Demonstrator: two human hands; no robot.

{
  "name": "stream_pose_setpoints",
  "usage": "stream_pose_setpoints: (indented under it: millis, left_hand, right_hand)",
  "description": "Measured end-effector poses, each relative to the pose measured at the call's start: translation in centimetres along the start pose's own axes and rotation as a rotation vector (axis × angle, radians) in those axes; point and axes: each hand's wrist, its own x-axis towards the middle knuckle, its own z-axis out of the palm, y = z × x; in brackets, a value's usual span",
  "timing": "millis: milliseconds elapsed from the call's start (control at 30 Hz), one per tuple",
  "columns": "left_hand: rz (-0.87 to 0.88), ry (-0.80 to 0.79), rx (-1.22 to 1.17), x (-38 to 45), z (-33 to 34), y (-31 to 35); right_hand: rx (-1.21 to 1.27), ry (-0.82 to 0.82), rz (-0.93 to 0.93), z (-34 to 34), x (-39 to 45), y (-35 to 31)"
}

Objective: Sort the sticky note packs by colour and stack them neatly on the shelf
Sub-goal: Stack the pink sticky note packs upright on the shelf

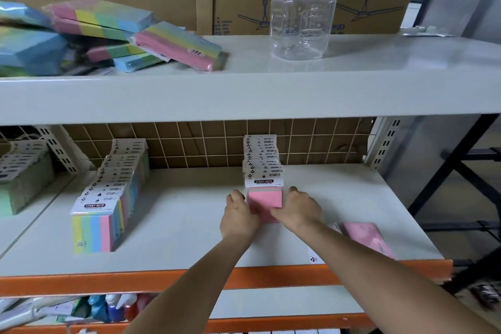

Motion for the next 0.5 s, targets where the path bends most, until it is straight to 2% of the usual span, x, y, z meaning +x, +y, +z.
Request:
stream_pose_setpoints:
  millis: [167, 267, 367, 500]
  left_hand:
    - [0.112, 0.274, 0.088, -1.3, -0.3, 2.1]
    - [0.203, 0.305, 0.079, -2.1, 0.0, 4.3]
    - [0.291, 0.168, 0.071, -3.0, 1.2, 6.3]
    - [0.344, -0.156, 0.065, -4.3, 4.0, 8.2]
  right_hand:
    - [-0.008, -0.035, -0.015, -1.9, -0.4, 2.5]
    - [-0.038, -0.047, 0.004, -3.7, -0.2, 5.1]
    - [-0.064, -0.075, 0.039, -5.4, 0.1, 8.2]
    - [-0.106, -0.182, 0.092, -6.4, 0.1, 12.2]
